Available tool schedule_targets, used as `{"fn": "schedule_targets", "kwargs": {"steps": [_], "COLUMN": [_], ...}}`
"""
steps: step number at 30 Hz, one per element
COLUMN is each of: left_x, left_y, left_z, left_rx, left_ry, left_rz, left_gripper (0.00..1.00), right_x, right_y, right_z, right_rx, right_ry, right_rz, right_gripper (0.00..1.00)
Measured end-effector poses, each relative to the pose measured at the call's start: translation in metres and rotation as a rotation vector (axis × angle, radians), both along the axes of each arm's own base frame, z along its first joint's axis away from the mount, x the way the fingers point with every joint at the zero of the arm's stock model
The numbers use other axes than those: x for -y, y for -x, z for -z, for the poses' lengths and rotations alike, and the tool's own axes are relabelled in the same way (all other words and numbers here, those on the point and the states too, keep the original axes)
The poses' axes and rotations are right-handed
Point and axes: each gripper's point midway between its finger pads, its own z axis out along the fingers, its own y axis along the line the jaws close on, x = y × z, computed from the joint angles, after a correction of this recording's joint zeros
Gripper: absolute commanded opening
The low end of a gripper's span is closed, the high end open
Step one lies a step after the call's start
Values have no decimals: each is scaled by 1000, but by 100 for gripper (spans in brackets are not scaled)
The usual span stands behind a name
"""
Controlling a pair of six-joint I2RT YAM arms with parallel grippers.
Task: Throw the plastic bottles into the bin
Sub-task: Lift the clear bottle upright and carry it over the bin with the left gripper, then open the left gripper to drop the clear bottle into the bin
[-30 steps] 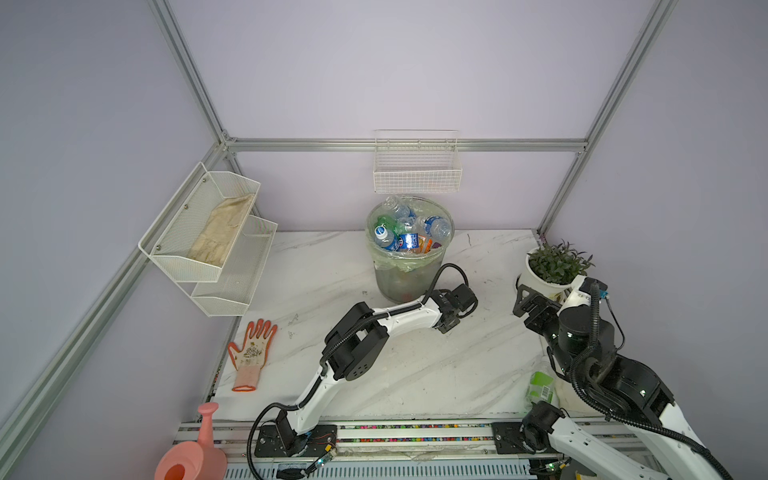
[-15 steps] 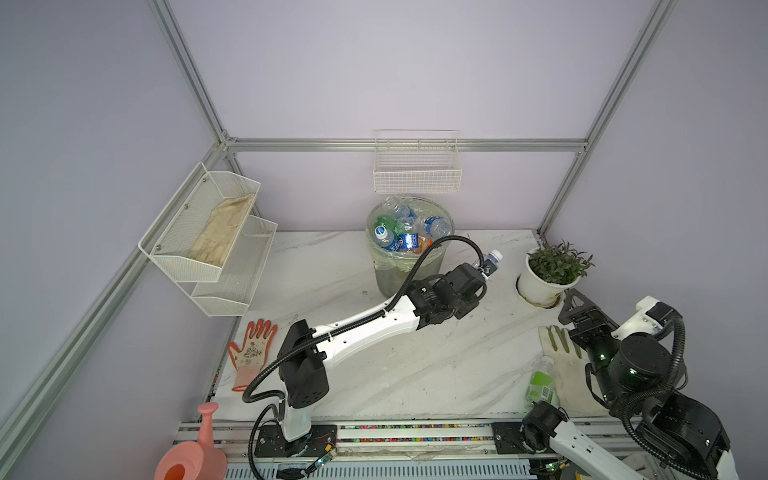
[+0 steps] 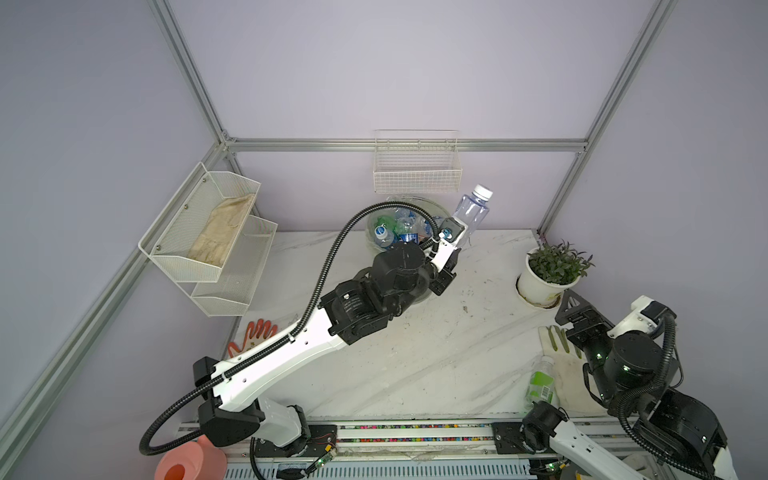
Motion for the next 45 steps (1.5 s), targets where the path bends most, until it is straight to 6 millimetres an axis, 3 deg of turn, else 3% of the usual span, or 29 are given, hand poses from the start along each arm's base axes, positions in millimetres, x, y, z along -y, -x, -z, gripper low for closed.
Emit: {"fn": "schedule_targets", "kwargs": {"steps": [7, 16, 20, 28, 33, 34, 35, 37, 41, 45], "left_x": [-39, -56, -52, -22, -19, -21, -22, -24, -26, -29], "left_y": [0, -25, -47, -103, -140, -148, -154, -168, -183, -169], "left_z": [-32, -32, -16, 48, 73, 76, 78, 81, 76, 59], "left_rx": [45, 5, -37, -195, -285, -298, -309, -332, -371, -361], "left_ry": [124, 195, 190, 115, 110, 114, 118, 119, 139, 158], "left_rz": [-37, -60, -72, -82, -115, -125, -134, -157, -198, -187], "left_gripper": [29, 28, 28, 27, 27, 30, 40, 99, 100, 100], "right_x": [-7, -11, -12, -16, -18, -18, -18, -17, -16, -15], "right_y": [-4, -4, -4, -4, -4, -4, -4, -3, -1, 0], "right_z": [6, 6, 7, 8, 10, 10, 10, 9, 5, 6], "right_rx": [-24, -27, -30, -37, -44, -45, -46, -45, -40, -46], "right_ry": [9, 2, 0, -3, -3, -3, -2, -4, -8, -5], "right_rz": [-21, -45, -56, -76, -90, -91, -92, -93, -95, -94], "right_gripper": [97, 97, 97, 97, 97, 97, 97, 97, 97, 97]}}
